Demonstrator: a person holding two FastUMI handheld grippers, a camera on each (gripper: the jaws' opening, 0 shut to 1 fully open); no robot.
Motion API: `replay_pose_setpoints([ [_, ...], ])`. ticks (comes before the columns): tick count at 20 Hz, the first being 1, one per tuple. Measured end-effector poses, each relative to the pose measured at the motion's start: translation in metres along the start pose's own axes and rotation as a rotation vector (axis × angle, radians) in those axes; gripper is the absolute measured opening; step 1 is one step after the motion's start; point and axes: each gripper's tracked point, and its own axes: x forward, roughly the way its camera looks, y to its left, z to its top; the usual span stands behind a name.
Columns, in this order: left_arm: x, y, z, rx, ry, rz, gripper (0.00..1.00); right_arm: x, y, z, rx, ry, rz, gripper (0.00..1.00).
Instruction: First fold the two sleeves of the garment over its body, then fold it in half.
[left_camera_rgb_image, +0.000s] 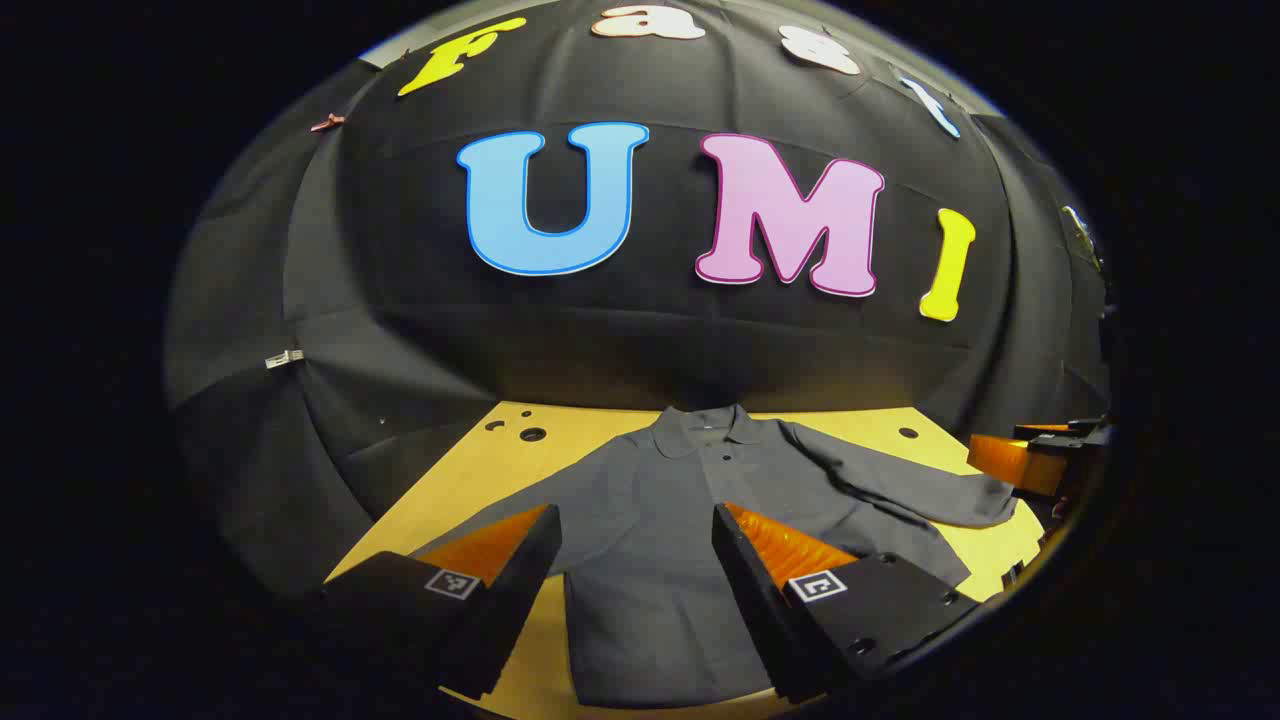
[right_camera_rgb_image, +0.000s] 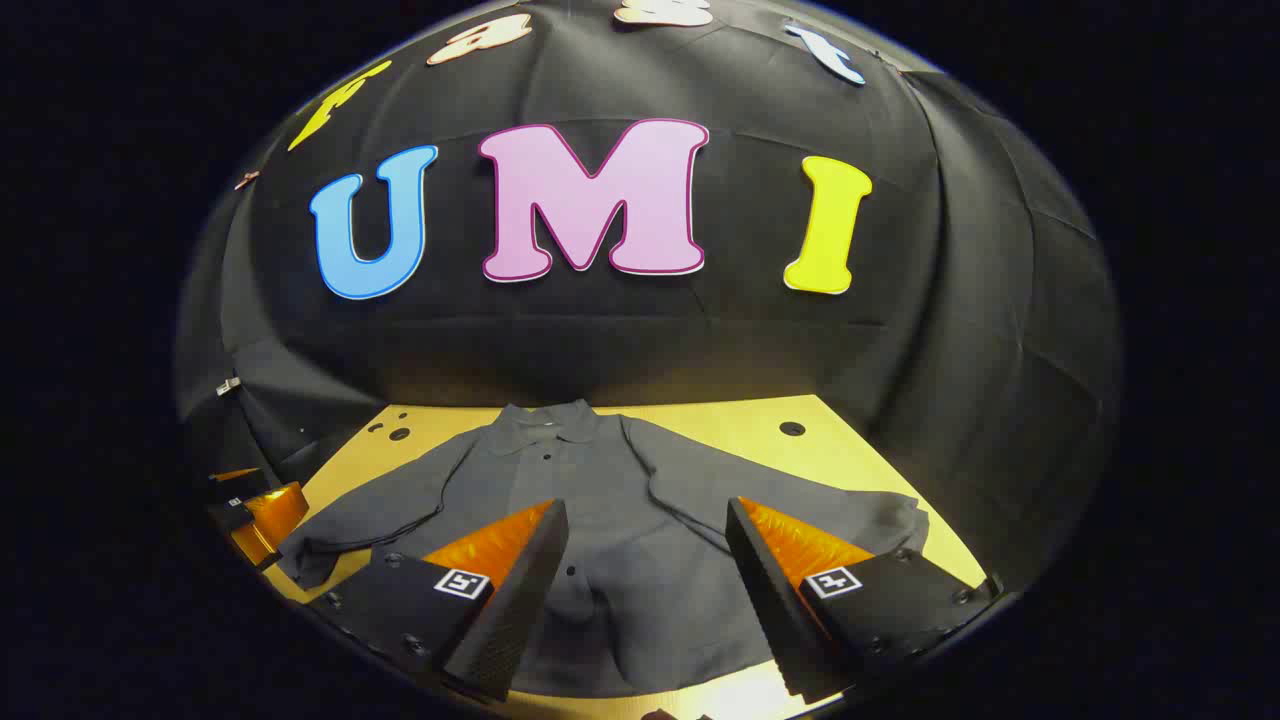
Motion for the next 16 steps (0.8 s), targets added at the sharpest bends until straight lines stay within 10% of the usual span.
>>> replay_pose_setpoints([
  [16,-0.019,-0.023,-0.008,0.099,0.011,0.025,0.96,0.01,-0.017,-0.012,0.014,0.035,0.055,0.98],
])
